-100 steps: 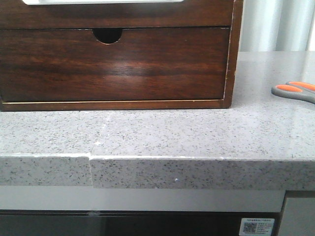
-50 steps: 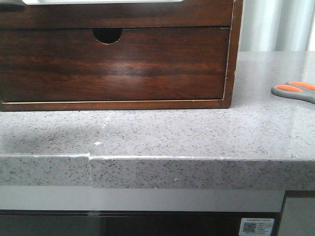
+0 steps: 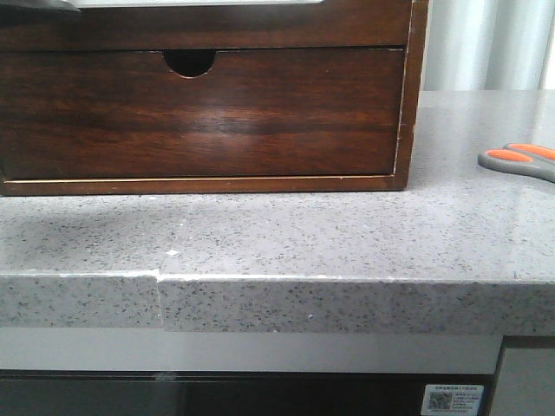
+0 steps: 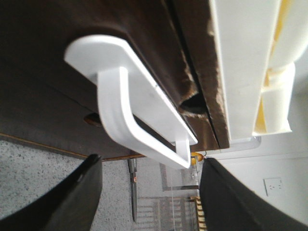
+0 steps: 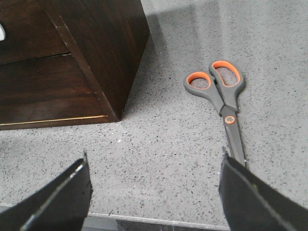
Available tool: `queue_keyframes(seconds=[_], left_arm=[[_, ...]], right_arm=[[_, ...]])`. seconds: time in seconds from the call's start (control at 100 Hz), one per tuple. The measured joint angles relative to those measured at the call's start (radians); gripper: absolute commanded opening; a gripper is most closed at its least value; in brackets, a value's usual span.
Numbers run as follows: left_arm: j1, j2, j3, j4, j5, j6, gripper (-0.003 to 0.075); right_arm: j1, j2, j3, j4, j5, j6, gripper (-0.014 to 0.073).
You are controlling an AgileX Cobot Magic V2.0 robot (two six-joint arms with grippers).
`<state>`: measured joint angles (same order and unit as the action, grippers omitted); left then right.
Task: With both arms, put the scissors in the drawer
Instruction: 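Reach the left gripper to the white drawer handle and grasp it, then pull the drawer out toward the robot with the left gripper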
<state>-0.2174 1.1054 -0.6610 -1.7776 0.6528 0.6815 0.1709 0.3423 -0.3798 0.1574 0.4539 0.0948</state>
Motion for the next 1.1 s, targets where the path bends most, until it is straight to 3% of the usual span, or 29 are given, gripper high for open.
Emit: queue_keyframes(seconds=[0.88,0.97,1.1], left_arm=[[0.0,0.111,-0.061,-0.004,-0.012,0.0,0.0391],[0.0,0.124,-0.063,-0.005,-0.012,0.0,0.0302],[0.0,0.128,-0.067,-0.027,-0.001,0.0,0.0043]], right_arm=[[0.0,0.0,0.0,-0.002,0.033,0.0,0.0503],[0.0,0.0,0.0,-0.002,0.035,0.0,0.0503],[0.0,0.0,0.0,-0.002,0.037,0.0,0.0503]])
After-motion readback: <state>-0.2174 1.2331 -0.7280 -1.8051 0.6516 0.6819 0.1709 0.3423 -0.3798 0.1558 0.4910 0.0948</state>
